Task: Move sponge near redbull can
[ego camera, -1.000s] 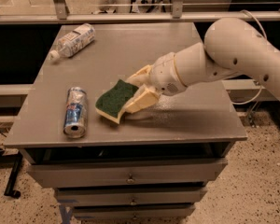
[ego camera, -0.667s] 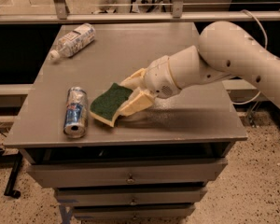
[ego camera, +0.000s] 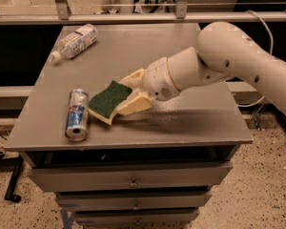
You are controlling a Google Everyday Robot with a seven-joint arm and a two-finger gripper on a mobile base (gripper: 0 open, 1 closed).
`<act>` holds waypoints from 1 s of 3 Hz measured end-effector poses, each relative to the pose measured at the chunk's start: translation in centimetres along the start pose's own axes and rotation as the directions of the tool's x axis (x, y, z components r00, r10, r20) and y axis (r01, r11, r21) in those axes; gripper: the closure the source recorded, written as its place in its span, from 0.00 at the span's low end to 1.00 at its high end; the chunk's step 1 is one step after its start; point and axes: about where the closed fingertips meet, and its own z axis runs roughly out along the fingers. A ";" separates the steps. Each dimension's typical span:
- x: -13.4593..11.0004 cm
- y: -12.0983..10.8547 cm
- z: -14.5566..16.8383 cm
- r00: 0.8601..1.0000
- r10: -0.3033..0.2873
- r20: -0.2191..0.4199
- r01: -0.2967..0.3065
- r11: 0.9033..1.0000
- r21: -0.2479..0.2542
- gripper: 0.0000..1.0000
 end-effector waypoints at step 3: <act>-0.5 -1.5 -2.3 1.000 -0.013 -0.015 0.012 0.999 -0.037 0.00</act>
Offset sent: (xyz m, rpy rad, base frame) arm 0.0061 -0.0032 0.0071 -0.0114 0.0455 0.0346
